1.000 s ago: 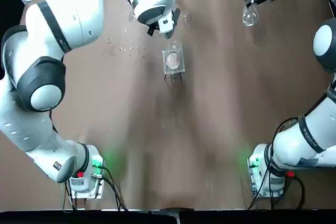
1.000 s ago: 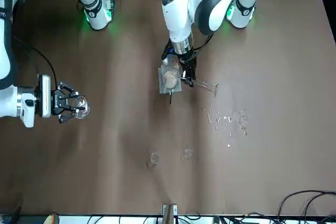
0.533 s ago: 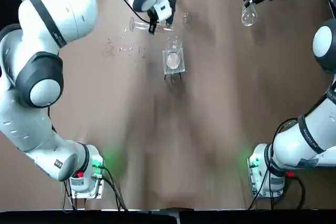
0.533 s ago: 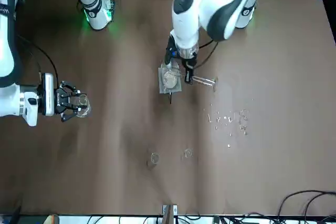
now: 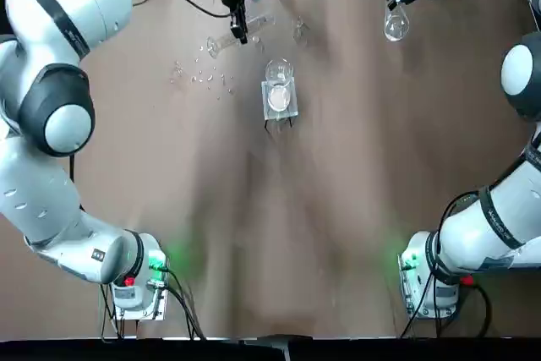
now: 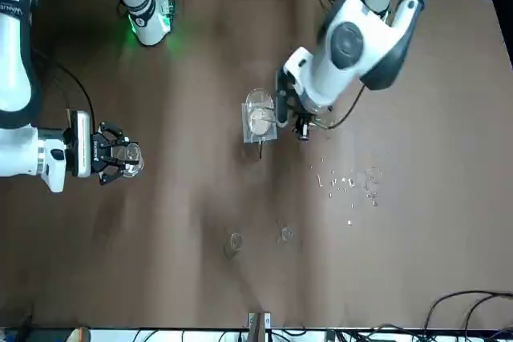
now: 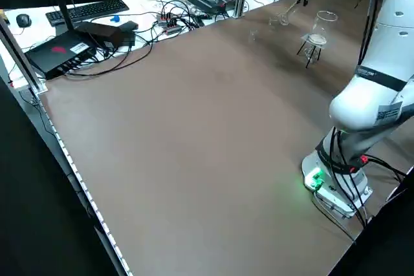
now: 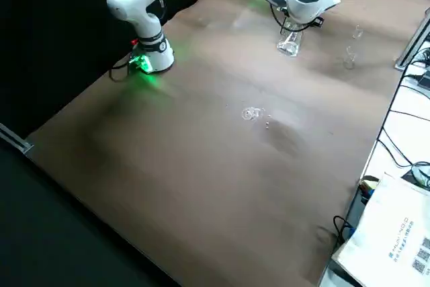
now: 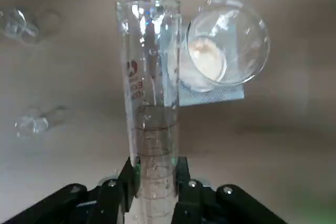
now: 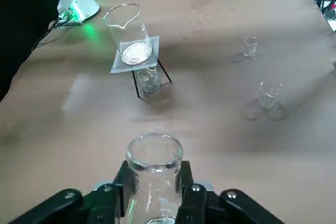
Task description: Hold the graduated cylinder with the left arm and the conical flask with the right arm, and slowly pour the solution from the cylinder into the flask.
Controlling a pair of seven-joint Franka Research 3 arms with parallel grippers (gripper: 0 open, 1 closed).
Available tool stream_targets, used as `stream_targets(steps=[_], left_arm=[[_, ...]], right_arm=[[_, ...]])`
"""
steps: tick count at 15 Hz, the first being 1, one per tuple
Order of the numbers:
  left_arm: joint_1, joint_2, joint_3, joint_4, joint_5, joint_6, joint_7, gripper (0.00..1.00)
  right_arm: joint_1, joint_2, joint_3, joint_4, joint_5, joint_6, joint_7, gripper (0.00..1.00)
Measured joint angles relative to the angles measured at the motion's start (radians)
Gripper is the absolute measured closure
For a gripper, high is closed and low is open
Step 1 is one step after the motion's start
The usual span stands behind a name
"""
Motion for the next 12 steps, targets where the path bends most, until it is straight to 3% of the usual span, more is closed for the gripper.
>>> stream_targets(steps=[4, 8, 12], left_arm=[[0.099, 0.010, 0.002, 0.000, -0.226, -0.002, 0.212, 0.66], [0.237, 0.051, 0.004, -0.002, -0.449, -0.007, 0.463, 0.66], [0.371, 0.115, 0.005, -0.007, -0.586, -0.105, 0.665, 0.66]], right_arm=[[0.004, -0.009, 0.000, 0.001, -0.016, 0.000, 0.057, 0.60], [0.045, -0.042, 0.001, 0.001, -0.114, 0.000, 0.134, 0.60], [0.119, -0.066, 0.003, 0.001, -0.121, 0.000, 0.245, 0.60]])
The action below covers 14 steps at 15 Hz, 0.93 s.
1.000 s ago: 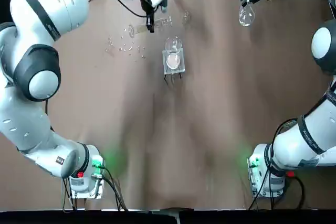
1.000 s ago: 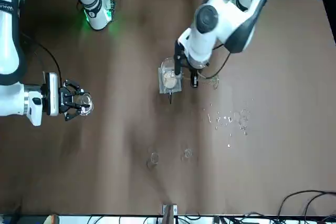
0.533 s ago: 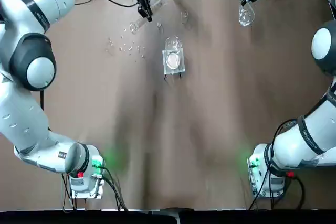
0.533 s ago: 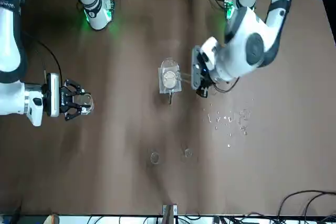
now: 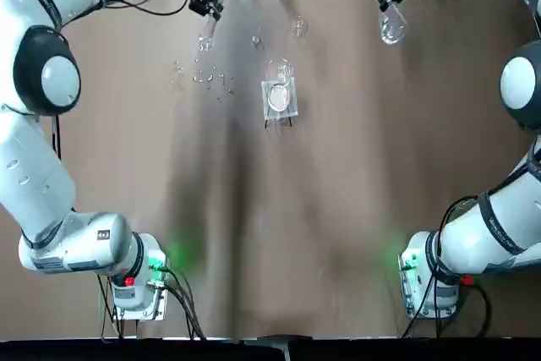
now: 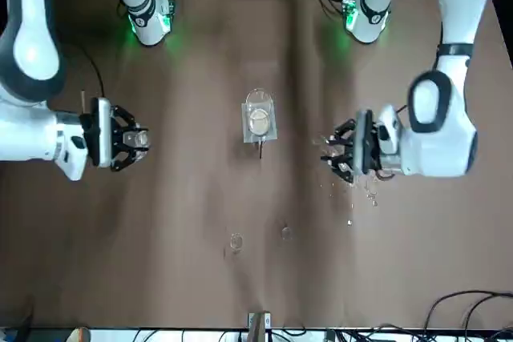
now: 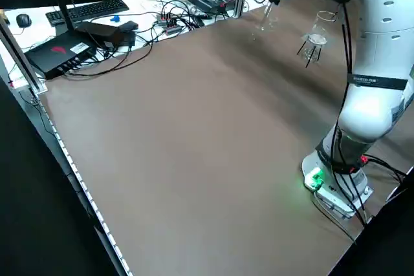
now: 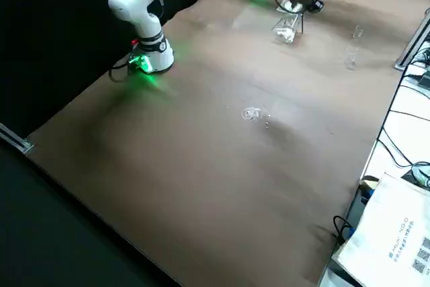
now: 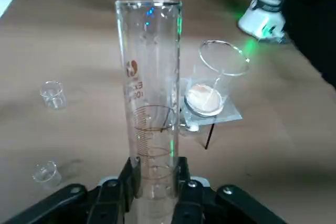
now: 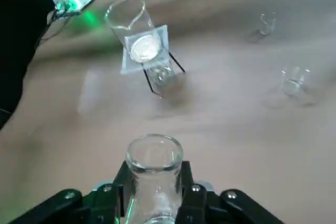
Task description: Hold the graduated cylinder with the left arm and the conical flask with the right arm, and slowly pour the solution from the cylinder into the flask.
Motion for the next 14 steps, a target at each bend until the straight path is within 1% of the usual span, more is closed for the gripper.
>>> stream_targets(steps=[1, 2, 7, 9, 11, 14], left_arm=[[0.062, 0.041, 0.001, -0.002, -0.047, -0.043, 0.092, 0.66], [0.093, 0.063, 0.001, -0.003, -0.056, -0.061, 0.130, 0.66], [0.245, 0.158, 0.001, -0.004, -0.062, -0.142, 0.292, 0.66], [0.286, 0.190, 0.000, -0.008, -0.063, -0.156, 0.334, 0.66], [0.313, 0.219, 0.000, -0.016, -0.067, -0.163, 0.382, 0.66], [0.340, 0.244, 0.000, -0.044, -0.104, -0.173, 0.427, 0.66]], right_arm=[[0.052, -0.004, 0.001, 0.000, -0.001, 0.003, 0.048, 0.60], [0.078, -0.006, 0.001, 0.000, -0.001, 0.007, 0.068, 0.60], [0.224, -0.019, 0.002, 0.000, -0.002, 0.036, 0.192, 0.60], [0.278, -0.019, 0.002, 0.000, -0.008, 0.072, 0.236, 0.60], [0.329, -0.019, 0.002, 0.000, -0.039, 0.116, 0.287, 0.60], [0.390, -0.019, 0.002, 0.000, -0.094, 0.152, 0.340, 0.60]])
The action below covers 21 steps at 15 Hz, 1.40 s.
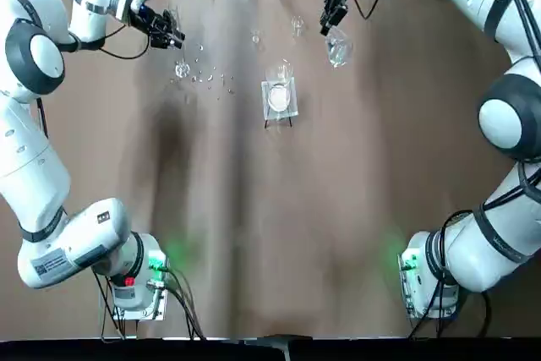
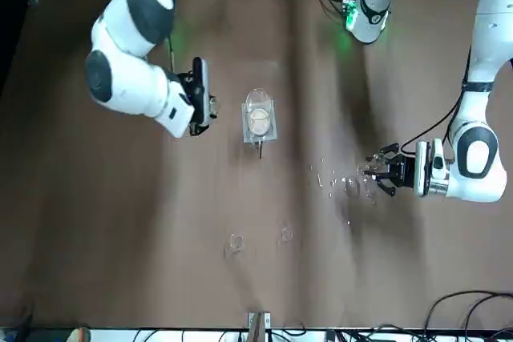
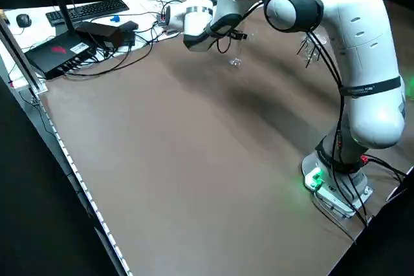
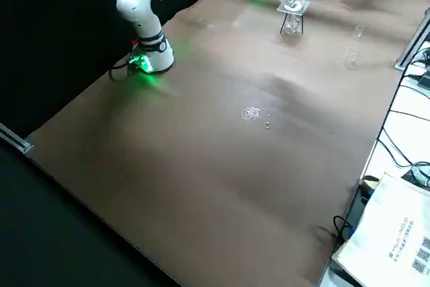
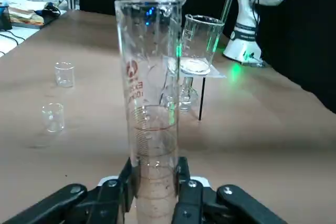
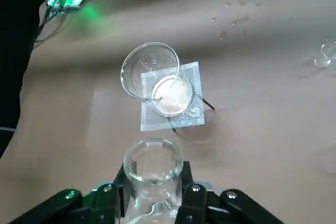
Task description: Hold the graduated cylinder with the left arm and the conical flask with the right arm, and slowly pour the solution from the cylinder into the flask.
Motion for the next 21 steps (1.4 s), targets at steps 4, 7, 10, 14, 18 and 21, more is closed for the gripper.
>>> stream_targets(steps=[4, 7, 10, 14, 18, 21], left_arm=[[0.035, 0.008, 0.000, -0.047, -0.024, 0.000, 0.030, 0.66], [0.047, 0.009, 0.001, -0.056, -0.025, 0.001, 0.067, 0.66], [0.047, 0.014, 0.004, -0.059, -0.025, 0.016, 0.141, 0.66], [0.051, 0.039, 0.006, -0.061, -0.025, 0.030, 0.207, 0.66], [0.058, 0.063, 0.006, -0.062, -0.026, 0.040, 0.238, 0.66], [0.061, 0.066, 0.007, -0.062, -0.026, 0.041, 0.248, 0.66]], right_arm=[[0.029, 0.000, 0.000, 0.000, -0.035, 0.036, 0.037, 0.60], [0.032, 0.000, 0.000, 0.000, -0.038, 0.046, 0.049, 0.60], [0.045, 0.000, 0.000, 0.000, -0.038, 0.058, 0.056, 0.60], [0.073, 0.000, 0.000, 0.000, -0.081, 0.065, 0.072, 0.60], [0.115, 0.000, 0.000, 0.000, -0.124, 0.072, 0.110, 0.60], [0.136, 0.000, 0.000, 0.000, -0.141, 0.086, 0.134, 0.60]])
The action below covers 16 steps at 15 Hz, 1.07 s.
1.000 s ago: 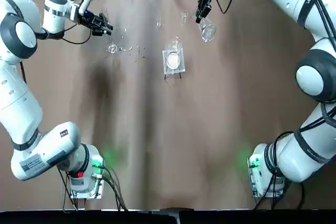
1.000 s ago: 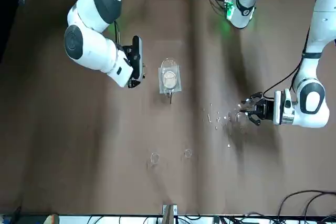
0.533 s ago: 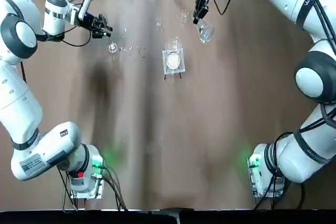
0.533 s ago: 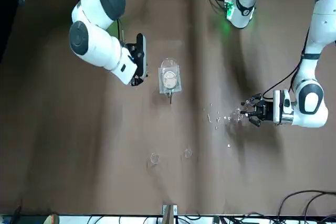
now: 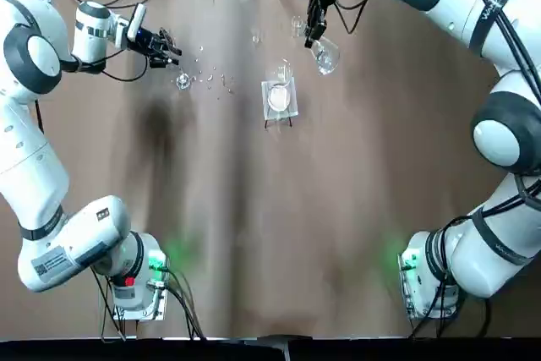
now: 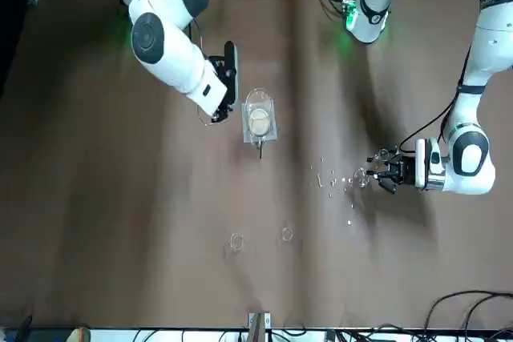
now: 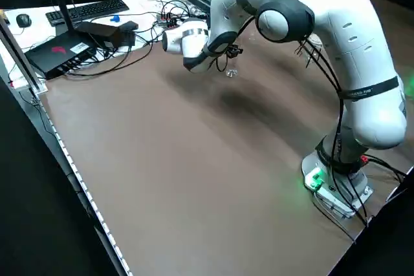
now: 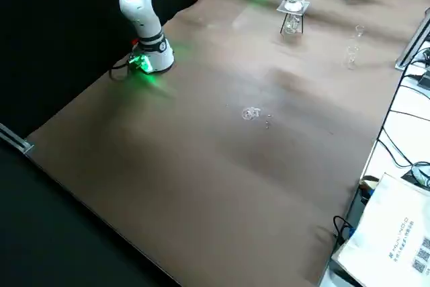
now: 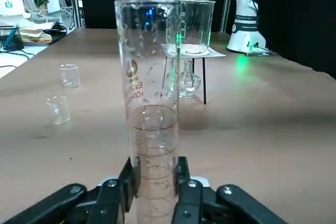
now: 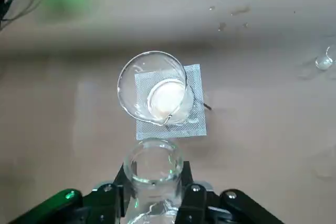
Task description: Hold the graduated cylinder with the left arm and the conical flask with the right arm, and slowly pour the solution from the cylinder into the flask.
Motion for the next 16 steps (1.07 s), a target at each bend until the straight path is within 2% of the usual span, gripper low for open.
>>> stream_targets(steps=[8, 10, 11, 14, 16], left_arm=[[0.001, 0.015, 0.000, 0.000, -0.002, 0.019, 0.019, 0.64], [0.001, 0.015, 0.000, 0.000, -0.002, 0.021, 0.020, 0.48], [0.001, 0.015, 0.001, 0.002, -0.002, 0.025, 0.021, 0.30], [0.002, 0.015, 0.021, 0.012, 0.003, 0.035, 0.022, 0.02], [0.010, 0.015, 0.035, 0.037, 0.032, 0.038, 0.026, 0.00]], right_arm=[[0.060, 0.002, 0.000, -0.001, -0.095, 0.037, 0.073, 0.60], [0.073, 0.004, 0.000, -0.001, -0.115, 0.040, 0.088, 0.60], [0.083, 0.007, 0.000, -0.001, -0.147, 0.041, 0.092, 0.60], [0.097, 0.013, 0.000, -0.001, -0.169, 0.043, 0.095, 0.60], [0.102, 0.014, 0.000, -0.001, -0.181, 0.043, 0.096, 0.60]])
